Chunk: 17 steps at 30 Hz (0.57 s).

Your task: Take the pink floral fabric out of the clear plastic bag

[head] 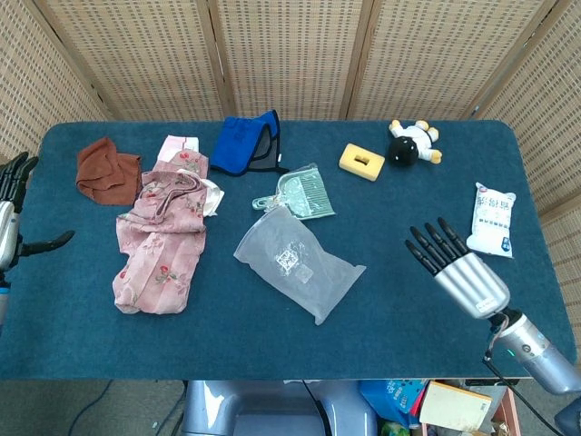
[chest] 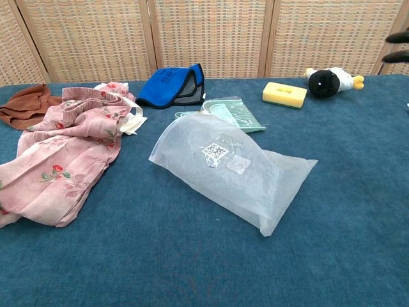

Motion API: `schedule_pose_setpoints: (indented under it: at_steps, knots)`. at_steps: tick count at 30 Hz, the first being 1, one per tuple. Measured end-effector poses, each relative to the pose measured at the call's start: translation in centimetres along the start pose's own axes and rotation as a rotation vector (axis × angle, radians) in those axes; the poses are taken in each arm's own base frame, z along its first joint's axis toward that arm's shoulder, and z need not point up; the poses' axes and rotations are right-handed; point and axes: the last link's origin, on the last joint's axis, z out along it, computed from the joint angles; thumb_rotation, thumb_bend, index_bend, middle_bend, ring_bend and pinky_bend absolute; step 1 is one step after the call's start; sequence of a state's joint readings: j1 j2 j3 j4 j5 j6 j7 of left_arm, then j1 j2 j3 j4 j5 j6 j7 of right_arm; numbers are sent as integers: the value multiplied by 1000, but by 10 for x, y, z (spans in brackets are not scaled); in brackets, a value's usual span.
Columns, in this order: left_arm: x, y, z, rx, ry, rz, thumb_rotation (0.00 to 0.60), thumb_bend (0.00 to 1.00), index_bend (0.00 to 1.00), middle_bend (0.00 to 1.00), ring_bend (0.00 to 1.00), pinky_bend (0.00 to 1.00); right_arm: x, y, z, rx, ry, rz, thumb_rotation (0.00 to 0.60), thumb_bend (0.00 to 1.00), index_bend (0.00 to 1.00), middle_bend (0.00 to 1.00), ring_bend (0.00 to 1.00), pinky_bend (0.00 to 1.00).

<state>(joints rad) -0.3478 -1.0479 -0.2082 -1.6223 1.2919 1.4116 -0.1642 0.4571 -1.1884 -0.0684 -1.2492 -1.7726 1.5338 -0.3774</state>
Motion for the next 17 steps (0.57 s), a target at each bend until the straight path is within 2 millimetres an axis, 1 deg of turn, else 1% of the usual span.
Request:
schedule_pose_setpoints:
  at_steps: [2,4,6,9,13,15,17]
  knots:
    - [-1,-3,-15,1,12,7,600,139,0,0,0,0,1,3,-12,-82,-3,87,600,0,0,0,0,0]
    - [-4,-6,-34,7,18,16,600,138,0,0,0,0,3,1,-20,-138,-9,155,600,0,0,0,0,0]
    - [-10,-7,-53,18,9,31,600,136,0,0,0,0,7,-5,-28,-202,-16,247,600,0,0,0,0,0]
    - [-21,-5,-76,29,-23,58,600,136,0,0,0,0,12,-13,-39,-276,-27,351,600,0,0,0,0,0]
    - [-34,0,-100,42,-65,88,600,136,0,0,0,0,17,-25,-56,-389,-61,476,600,0,0,0,0,0]
    - [-41,4,-110,39,-83,102,600,136,0,0,0,0,16,-30,-66,-437,-83,510,600,0,0,0,0,0]
    - [-46,6,-115,33,-91,116,600,134,0,0,0,0,15,-36,-72,-462,-99,529,600,0,0,0,0,0]
